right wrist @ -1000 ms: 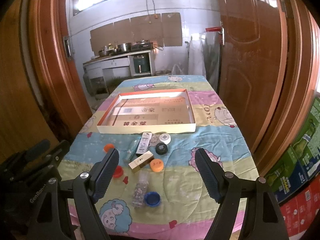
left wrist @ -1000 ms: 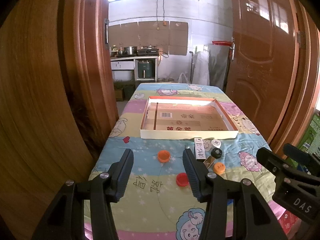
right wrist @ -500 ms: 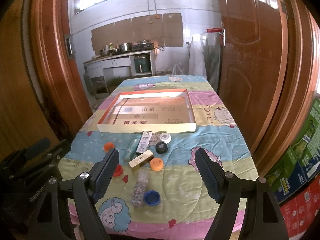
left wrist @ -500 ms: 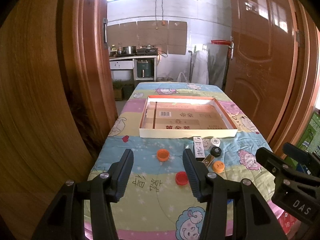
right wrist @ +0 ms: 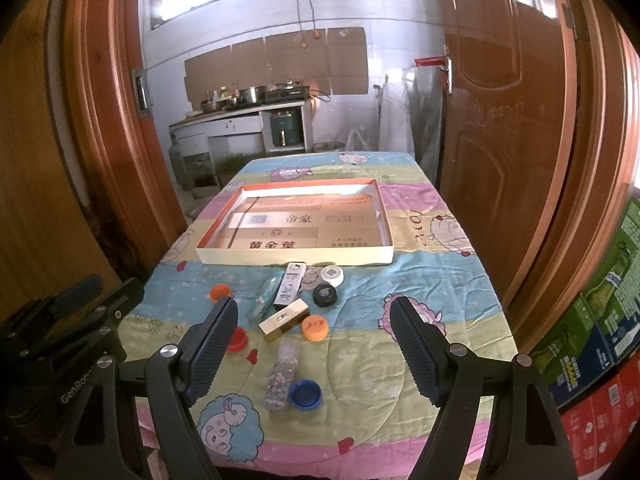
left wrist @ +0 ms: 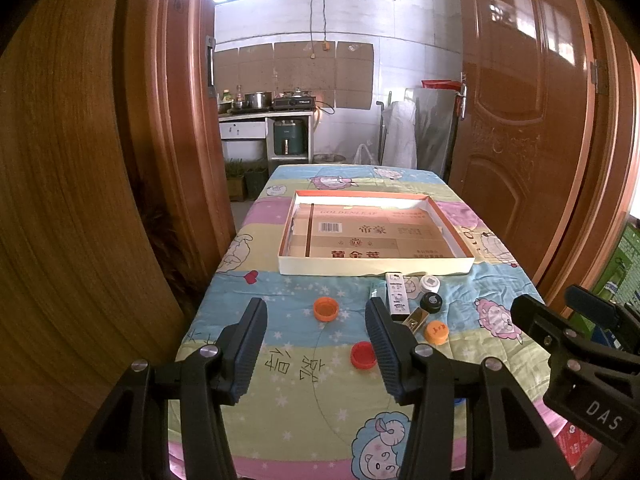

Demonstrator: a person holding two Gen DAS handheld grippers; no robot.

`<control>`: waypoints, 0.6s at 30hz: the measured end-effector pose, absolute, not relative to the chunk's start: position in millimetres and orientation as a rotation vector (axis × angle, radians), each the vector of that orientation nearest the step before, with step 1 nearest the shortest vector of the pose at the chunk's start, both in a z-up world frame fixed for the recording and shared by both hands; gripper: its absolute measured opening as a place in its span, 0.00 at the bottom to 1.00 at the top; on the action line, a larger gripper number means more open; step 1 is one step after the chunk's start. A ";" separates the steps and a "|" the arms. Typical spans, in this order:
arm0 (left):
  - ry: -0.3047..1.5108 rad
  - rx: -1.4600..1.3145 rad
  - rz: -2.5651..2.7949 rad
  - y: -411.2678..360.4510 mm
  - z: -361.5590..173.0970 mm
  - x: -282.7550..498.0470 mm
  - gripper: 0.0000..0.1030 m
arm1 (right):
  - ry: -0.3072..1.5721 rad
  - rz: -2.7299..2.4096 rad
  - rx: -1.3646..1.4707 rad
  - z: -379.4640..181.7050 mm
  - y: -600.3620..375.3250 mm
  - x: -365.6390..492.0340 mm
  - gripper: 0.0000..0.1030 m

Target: Organize rigid objects

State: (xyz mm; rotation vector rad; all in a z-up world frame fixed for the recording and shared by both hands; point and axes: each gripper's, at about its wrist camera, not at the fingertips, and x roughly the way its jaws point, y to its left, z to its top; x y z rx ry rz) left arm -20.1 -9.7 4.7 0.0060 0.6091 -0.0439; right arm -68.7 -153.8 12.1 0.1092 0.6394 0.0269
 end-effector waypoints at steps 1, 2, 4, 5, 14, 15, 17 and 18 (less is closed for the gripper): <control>0.609 0.006 -0.044 -9.7 4.7 -20.1 0.50 | 0.638 0.026 0.109 12.1 -153.3 -68.7 0.78; 0.611 0.007 -0.044 -9.5 4.8 -19.2 0.50 | 0.637 0.026 0.108 13.0 -153.3 -69.2 0.78; 0.610 0.006 -0.044 -9.1 4.7 -18.9 0.50 | 0.636 0.027 0.108 13.0 -153.1 -69.2 0.78; 0.610 0.007 -0.045 -9.5 4.9 -19.9 0.50 | 0.637 0.028 0.109 13.0 -153.1 -69.4 0.78; 0.611 0.006 -0.048 -9.4 5.2 -21.2 0.50 | 0.637 0.031 0.111 13.2 -152.8 -70.4 0.78; 0.610 0.006 -0.047 -9.7 5.2 -21.1 0.50 | 0.637 0.031 0.109 13.6 -152.3 -70.5 0.78; 0.611 0.008 -0.048 -9.8 5.1 -20.8 0.50 | 0.637 0.031 0.110 13.5 -152.6 -70.5 0.78; 0.612 0.008 -0.049 -9.9 5.3 -21.3 0.50 | 0.638 0.032 0.111 13.5 -152.6 -70.5 0.78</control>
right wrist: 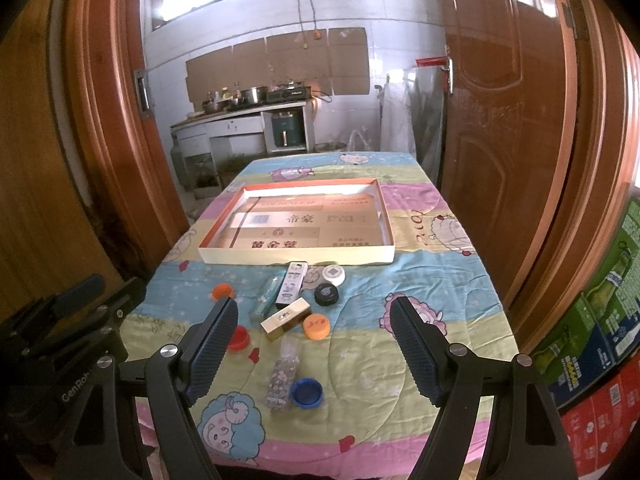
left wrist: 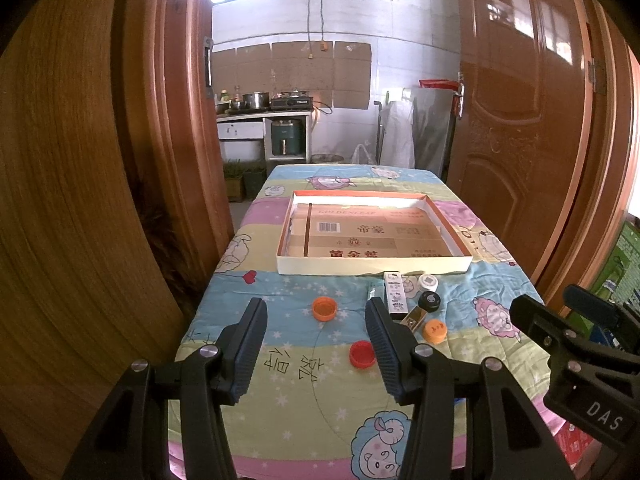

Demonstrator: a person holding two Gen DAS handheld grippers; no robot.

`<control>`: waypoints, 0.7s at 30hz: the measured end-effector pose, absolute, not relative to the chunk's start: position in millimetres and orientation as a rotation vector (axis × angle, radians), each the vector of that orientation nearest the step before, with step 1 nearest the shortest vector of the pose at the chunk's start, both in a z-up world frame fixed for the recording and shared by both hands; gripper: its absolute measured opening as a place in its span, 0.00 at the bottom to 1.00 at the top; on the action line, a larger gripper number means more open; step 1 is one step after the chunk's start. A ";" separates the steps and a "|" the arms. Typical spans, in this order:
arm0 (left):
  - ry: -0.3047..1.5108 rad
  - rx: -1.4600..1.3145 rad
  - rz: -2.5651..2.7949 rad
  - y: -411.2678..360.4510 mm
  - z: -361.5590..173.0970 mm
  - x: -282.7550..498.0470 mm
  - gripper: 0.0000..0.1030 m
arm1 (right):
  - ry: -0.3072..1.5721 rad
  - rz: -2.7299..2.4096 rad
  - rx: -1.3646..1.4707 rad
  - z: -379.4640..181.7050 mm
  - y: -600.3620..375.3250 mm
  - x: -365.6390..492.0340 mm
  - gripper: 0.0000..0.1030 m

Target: Organize rigid objects

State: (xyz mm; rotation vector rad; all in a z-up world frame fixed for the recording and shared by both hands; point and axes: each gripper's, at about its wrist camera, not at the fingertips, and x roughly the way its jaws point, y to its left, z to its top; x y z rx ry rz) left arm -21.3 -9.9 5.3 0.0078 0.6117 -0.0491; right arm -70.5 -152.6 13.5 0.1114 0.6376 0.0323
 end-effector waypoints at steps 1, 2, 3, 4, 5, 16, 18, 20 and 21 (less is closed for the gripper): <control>0.612 0.008 -0.051 -10.0 4.7 -20.9 0.50 | 0.638 0.033 0.111 13.5 -152.3 -70.6 0.78; 0.613 0.006 -0.052 -9.7 4.5 -21.1 0.50 | 0.638 0.032 0.110 13.4 -151.8 -70.6 0.78; 0.614 0.006 -0.053 -9.2 4.1 -20.0 0.50 | 0.638 0.032 0.110 14.2 -151.6 -71.6 0.78; 0.615 0.006 -0.053 -9.1 4.0 -20.3 0.50 | 0.638 0.033 0.110 14.2 -151.7 -71.6 0.78; 0.614 0.007 -0.052 -9.3 4.0 -20.1 0.50 | 0.638 0.032 0.110 14.2 -151.5 -71.6 0.78; 0.633 0.000 -0.063 -6.1 -4.0 -13.9 0.50 | 0.658 0.030 0.108 0.7 -155.7 -69.0 0.78; 0.644 -0.005 -0.073 -5.0 -9.2 -11.0 0.50 | 0.667 0.025 0.110 -4.2 -157.2 -68.1 0.78; 0.657 -0.011 -0.091 -5.1 -16.4 -7.9 0.50 | 0.682 0.024 0.118 -9.4 -159.8 -66.3 0.78; 0.664 -0.011 -0.105 -5.7 -21.0 -6.1 0.50 | 0.692 0.025 0.124 -13.9 -160.7 -64.7 0.78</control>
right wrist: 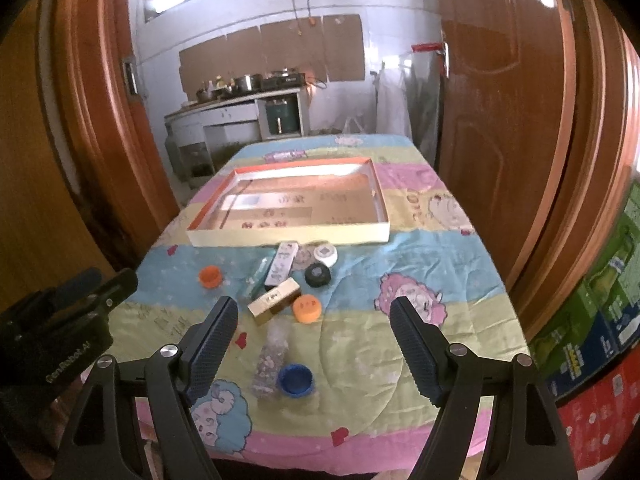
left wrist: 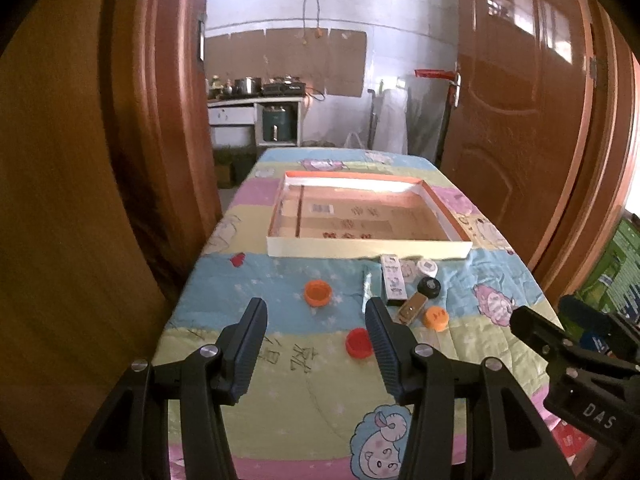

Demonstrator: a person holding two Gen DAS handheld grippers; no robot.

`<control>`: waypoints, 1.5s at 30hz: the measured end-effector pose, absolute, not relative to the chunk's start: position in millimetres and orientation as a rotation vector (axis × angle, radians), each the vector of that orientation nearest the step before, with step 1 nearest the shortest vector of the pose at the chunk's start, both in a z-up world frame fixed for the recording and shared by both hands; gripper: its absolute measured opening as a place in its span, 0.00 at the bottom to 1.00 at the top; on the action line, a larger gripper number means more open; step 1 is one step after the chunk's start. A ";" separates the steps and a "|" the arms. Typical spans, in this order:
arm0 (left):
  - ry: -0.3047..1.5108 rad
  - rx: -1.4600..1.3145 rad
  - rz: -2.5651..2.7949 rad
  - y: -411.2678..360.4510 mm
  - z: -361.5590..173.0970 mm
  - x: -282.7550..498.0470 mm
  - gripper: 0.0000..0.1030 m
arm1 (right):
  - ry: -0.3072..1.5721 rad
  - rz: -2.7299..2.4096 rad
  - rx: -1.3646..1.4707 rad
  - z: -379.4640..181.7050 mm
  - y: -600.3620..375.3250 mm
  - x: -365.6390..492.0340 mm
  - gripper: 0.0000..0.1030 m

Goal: Organize rigid objects
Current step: 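Grasp the red bottle cap with the left tool while the right tool grasps the blue cap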

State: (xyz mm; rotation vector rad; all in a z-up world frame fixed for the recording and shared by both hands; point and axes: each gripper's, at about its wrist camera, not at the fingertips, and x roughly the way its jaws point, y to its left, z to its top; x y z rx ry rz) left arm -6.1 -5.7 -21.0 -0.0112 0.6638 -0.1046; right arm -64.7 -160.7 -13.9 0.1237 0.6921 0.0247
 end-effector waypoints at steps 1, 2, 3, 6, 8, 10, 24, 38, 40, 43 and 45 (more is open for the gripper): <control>0.667 -0.009 -0.111 -6.2 -24.3 -4.7 0.50 | 0.700 0.025 0.127 -17.2 -161.4 -63.6 0.78; 0.675 -0.003 -0.121 -7.9 -29.7 -2.5 0.50 | 0.707 0.024 0.129 -20.9 -161.8 -62.5 0.78; 0.685 0.005 -0.133 -10.0 -34.8 -0.1 0.50 | 0.712 0.020 0.128 -25.1 -162.5 -61.3 0.78; 0.725 0.032 -0.179 -19.5 -56.8 7.5 0.50 | 0.734 0.009 0.126 -39.6 -164.8 -56.0 0.78; 0.749 0.043 -0.215 -25.7 -70.6 12.0 0.50 | 0.758 0.008 0.136 -51.4 -167.5 -52.8 0.78; 0.763 0.055 -0.233 -30.6 -78.7 15.0 0.50 | 0.777 0.011 0.142 -60.8 -169.5 -50.5 0.78; 0.849 0.063 -0.266 -43.5 -118.7 50.0 0.45 | 0.835 0.078 0.146 -96.2 -178.6 -63.7 0.78; 0.821 0.038 -0.263 -36.6 -119.2 54.0 0.29 | 0.839 0.111 -0.031 -117.5 -148.5 -57.2 0.68; 0.821 0.035 -0.264 -36.3 -119.2 53.9 0.29 | 0.826 0.123 -0.052 -116.4 -142.9 -55.3 0.55; 0.821 0.033 -0.265 -35.7 -119.1 53.2 0.29 | 0.817 0.155 -0.063 -115.0 -137.8 -52.4 0.33; 0.822 0.024 -0.270 -35.2 -118.7 52.8 0.29 | 0.814 0.150 -0.071 -113.8 -136.4 -51.7 0.30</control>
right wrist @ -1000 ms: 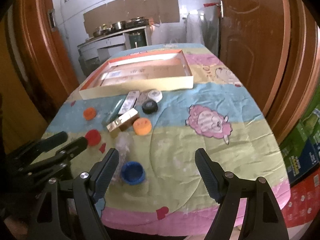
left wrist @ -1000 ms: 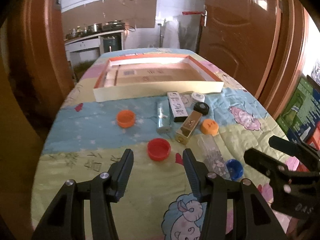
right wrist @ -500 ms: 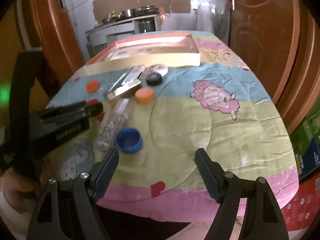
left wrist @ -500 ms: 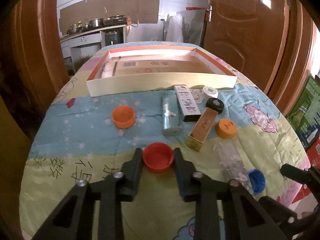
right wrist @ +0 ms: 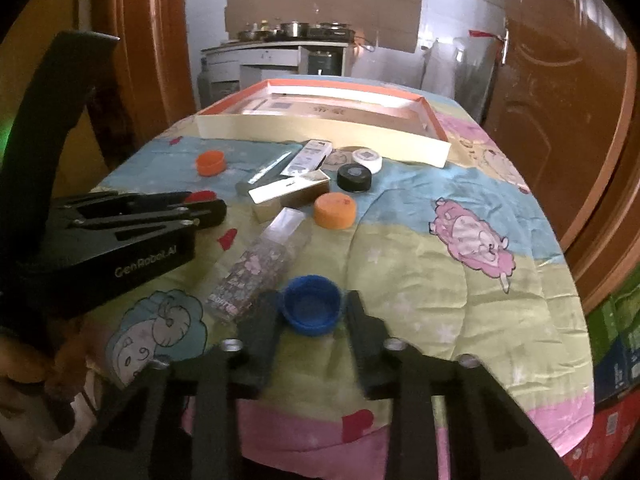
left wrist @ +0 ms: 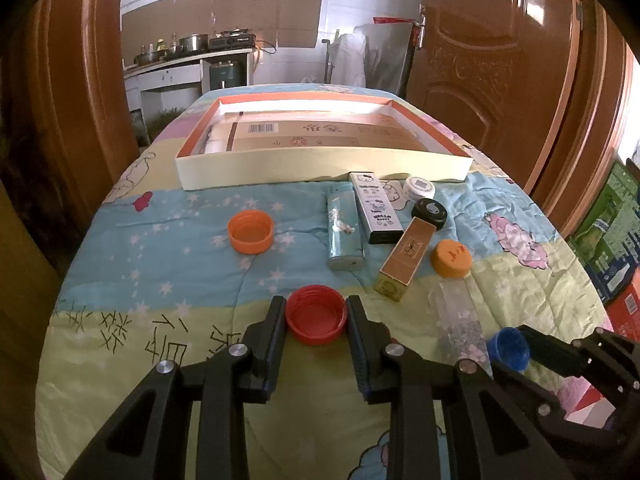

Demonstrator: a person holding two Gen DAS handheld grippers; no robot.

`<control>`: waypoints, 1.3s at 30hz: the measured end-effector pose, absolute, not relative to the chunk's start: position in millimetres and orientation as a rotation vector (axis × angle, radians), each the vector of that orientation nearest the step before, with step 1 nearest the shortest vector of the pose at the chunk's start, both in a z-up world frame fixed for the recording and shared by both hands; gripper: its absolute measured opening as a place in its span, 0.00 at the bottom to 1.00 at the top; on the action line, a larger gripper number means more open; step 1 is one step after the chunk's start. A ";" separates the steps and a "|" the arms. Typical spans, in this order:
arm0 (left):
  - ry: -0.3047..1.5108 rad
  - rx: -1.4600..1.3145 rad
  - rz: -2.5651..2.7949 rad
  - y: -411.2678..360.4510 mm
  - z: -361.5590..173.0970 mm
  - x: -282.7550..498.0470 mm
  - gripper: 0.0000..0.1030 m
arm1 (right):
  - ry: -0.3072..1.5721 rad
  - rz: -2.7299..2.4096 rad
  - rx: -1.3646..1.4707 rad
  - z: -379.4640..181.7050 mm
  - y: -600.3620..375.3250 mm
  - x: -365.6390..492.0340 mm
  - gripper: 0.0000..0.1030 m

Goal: Organize rigid objects
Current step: 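Grasp the red bottle cap with the left tool while the right tool grasps the blue cap, then carry the red and blue caps with both tools over the cardboard tray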

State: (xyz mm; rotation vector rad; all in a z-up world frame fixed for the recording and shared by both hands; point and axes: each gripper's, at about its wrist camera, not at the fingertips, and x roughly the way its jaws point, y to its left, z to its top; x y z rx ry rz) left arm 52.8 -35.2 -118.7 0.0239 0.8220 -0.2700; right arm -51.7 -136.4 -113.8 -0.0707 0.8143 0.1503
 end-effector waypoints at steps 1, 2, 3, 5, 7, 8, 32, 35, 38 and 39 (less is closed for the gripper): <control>0.824 0.012 -0.275 -33.2 -118.2 52.6 0.29 | 0.817 0.156 -0.057 -113.8 -137.6 -52.0 0.30; 0.825 0.004 -0.277 -31.9 -117.9 51.8 0.29 | 0.819 0.160 -0.043 -113.5 -139.4 -52.3 0.30; 0.827 -0.006 -0.278 -30.0 -117.1 51.4 0.29 | 0.820 0.162 -0.030 -112.7 -141.3 -52.7 0.30; 0.827 -0.016 -0.276 -27.1 -115.0 50.0 0.29 | 0.815 0.159 -0.021 -109.8 -143.0 -53.5 0.30; 0.822 -0.023 -0.275 -24.8 -111.6 48.3 0.29 | 0.801 0.156 -0.017 -104.9 -144.3 -54.9 0.30; 0.818 -0.024 -0.275 -24.1 -109.2 47.6 0.29 | 0.796 0.156 -0.015 -102.6 -144.8 -55.5 0.30; 0.680 -0.008 -0.174 -21.2 12.3 108.6 0.29 | 0.689 0.238 0.006 -1.8 -176.2 25.4 0.30; 0.692 -0.027 -0.167 -18.9 25.3 135.0 0.29 | 0.692 0.271 0.019 16.1 -178.7 54.2 0.30; 0.722 -0.049 -0.168 -17.8 31.1 162.8 0.29 | 0.707 0.291 0.026 28.6 -179.1 85.2 0.30; 0.733 -0.049 -0.169 -18.3 31.2 173.9 0.29 | 0.711 0.294 0.025 30.5 -179.0 93.6 0.30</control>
